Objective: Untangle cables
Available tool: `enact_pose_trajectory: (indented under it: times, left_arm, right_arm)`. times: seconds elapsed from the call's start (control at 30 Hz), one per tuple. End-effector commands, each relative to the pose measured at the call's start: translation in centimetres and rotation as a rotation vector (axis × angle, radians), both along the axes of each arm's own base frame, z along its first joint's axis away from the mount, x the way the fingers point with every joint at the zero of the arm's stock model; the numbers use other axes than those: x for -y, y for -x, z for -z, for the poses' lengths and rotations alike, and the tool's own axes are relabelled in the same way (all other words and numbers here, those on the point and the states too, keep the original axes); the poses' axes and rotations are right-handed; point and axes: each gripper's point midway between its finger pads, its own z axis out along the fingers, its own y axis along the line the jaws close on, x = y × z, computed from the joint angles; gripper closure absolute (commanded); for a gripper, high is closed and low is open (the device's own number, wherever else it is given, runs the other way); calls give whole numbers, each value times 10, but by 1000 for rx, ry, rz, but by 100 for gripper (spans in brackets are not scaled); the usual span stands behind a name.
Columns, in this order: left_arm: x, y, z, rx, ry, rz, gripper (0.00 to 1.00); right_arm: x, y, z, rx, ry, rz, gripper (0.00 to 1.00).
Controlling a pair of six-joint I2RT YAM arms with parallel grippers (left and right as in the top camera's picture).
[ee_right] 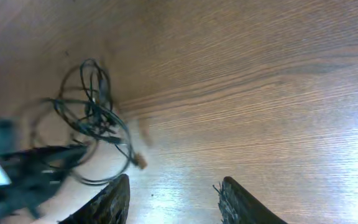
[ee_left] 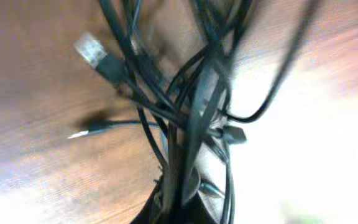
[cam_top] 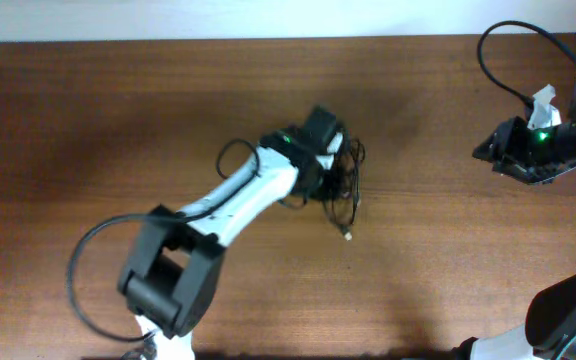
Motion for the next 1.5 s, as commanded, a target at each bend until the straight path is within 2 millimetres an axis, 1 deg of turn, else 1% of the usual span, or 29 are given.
enact_pose_trajectory:
  times: [0.0, 0.03, 0.07, 0.1, 0.13, 0.2, 0.23, 0.3, 0.5, 0.53, 0.57, 0.63, 0.67, 0.7, 0.73, 0.77, 0.83, 0.87, 0.9, 0.93, 1.0, 1.03, 1.1, 1.17, 1.23, 1.3, 1.37, 1.43, 1.47]
  left_arm:
    - [15, -23, -136, 132, 341, 48, 100]
    - [16, -25, -150, 138, 388, 60, 100]
    - [16, -27, -174, 141, 475, 86, 100]
    - [15, -28, -184, 133, 516, 90, 100]
    - [13, -28, -190, 126, 550, 100, 100]
    - [12, -27, -195, 103, 587, 103, 100]
    - [11, -28, -195, 103, 587, 100, 100]
    - [11, -28, -195, 104, 586, 100, 100]
    - [11, -29, -195, 110, 585, 99, 100]
    - [11, -29, -195, 112, 587, 100, 100]
    - [11, -29, -195, 112, 587, 100, 100]
    - [12, -28, -197, 94, 602, 89, 100]
    - [14, -28, -201, 98, 622, 104, 100]
    - [17, -27, -210, 112, 661, 133, 100]
    - [18, -28, -222, 123, 710, 152, 100]
    - [14, -32, -235, 137, 741, 153, 100]
    - [2, -41, -246, 174, 748, 133, 100]
    - [-8, -45, -251, 195, 748, 115, 100]
    - [-20, -52, -253, 222, 736, 88, 100]
    - [-40, -64, -250, 257, 696, 39, 100]
    - [-77, -84, -230, 264, 578, -107, 100]
    - [-99, -92, -216, 258, 496, -197, 100]
    - [-130, -99, -197, 275, 358, -272, 100]
    - [-155, -100, -178, 277, 209, -343, 100]
    - [-164, -98, -171, 283, 136, -333, 100]
    - [-176, -94, -162, 283, 52, -332, 100]
    - [-195, -88, -152, 259, -58, -375, 100]
    - [-208, -83, -146, 244, -135, -402, 100]
    - [-215, -80, -143, 241, -177, -402, 100]
  right_arm:
    - [-39, -2, -9, 50, -60, -132, 53]
    - [-51, -3, -11, 58, -81, -162, 53]
    - [-71, -5, -15, 78, -111, -211, 53]
    - [-82, -6, -17, 92, -131, -237, 53]
    - [-98, -8, -21, 114, -161, -277, 53]
    - [-120, -11, -29, 156, -214, -329, 53]
    - [-130, -13, -34, 181, -243, -353, 52]
    - [-145, -20, -40, 195, -278, -335, 52]
    - [-181, -27, -47, 233, -299, -374, 51]
    - [-186, -28, -48, 236, -301, -375, 49]
    - [-192, -29, -49, 246, -300, -383, 48]
    - [-190, -34, -38, 215, -222, -323, 49]
    - [-190, -36, -34, 208, -190, -310, 49]
    - [-189, -37, -26, 193, -144, -298, 49]
    - [-190, -38, -19, 180, -114, -298, 53]
    - [-189, -39, -13, 167, -93, -292, 62]
    - [-174, -41, -1, 123, -25, -224, 86]
    - [-164, -43, 2, 116, 6, -199, 96]
    - [-156, -44, 2, 110, 11, -181, 96]
    - [-143, -45, 3, 99, 13, -148, 96]
    - [-116, -43, 2, 77, 23, -85, 96]
    - [-101, -41, -1, 77, 38, -64, 96]
    - [-75, -35, -8, 80, 68, -15, 96]
    - [-49, -25, -14, 72, 121, 35, 96]
    - [-30, -16, -16, 57, 182, 66, 96]
    - [-11, -8, -12, 18, 293, 98, 96]
    - [12, 3, -8, -40, 415, 160, 96]
    - [27, 10, -8, -72, 493, 221, 96]
    - [30, 11, -8, -77, 509, 226, 96]
